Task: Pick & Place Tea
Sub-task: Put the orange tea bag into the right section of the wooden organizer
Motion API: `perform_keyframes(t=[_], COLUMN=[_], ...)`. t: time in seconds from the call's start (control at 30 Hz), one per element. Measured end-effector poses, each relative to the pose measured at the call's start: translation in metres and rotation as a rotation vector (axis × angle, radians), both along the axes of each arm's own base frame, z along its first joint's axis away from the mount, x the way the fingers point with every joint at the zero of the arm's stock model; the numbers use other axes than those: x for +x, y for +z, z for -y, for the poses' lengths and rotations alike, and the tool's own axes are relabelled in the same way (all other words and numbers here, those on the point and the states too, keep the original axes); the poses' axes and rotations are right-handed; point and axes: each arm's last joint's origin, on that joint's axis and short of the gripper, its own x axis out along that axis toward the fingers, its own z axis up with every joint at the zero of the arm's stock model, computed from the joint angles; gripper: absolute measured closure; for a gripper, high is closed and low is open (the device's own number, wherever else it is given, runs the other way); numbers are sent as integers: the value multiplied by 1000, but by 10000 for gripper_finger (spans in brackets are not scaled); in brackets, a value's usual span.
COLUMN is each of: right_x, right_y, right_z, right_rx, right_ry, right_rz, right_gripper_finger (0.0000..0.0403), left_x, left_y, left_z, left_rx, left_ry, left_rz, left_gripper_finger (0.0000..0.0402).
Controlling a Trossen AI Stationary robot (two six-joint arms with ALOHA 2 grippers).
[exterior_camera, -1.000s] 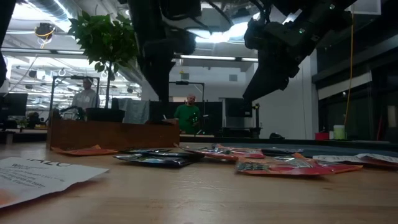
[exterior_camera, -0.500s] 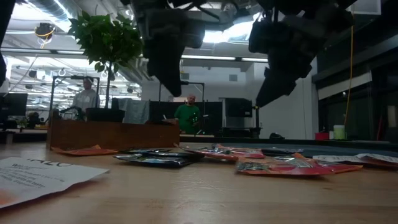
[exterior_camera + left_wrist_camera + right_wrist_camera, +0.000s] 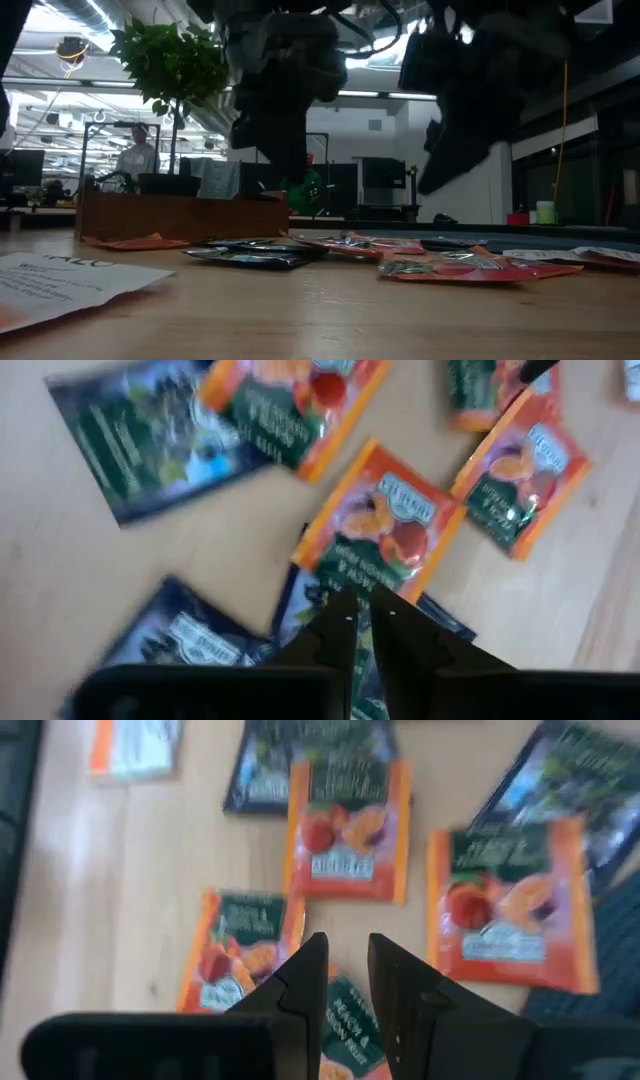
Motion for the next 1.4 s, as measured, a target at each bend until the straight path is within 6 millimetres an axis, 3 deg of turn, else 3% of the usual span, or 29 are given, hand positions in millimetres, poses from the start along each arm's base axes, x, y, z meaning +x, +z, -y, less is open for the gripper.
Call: perform_keyframes(t=[0.23,0.37,0.67,1.07,1.4], right_x=[5,7,10,19,16], right_y=[-30,-44,-46,-39,-44], right_z=[-5,-12,-19,-22,-21], right_rx=[-118,-135,-176,-158,-154], right_ry=[-52,-34,-27,4,22], right_rz=[-48,-64,-12,104,59], right_gripper_finger=[325,334,370,384,392], left_x=[-1,-11,-13,-16,-16], left_y=[-10,-29,-49,-52,-52], left_z=[3,3,5,5,5], left_rx=[17,-52,-196,-222,-225], left_ry=[115,209,320,335,339], left_rz=[-23,-84,11,-44,-43], left_gripper_finger=[336,316,286,281,281])
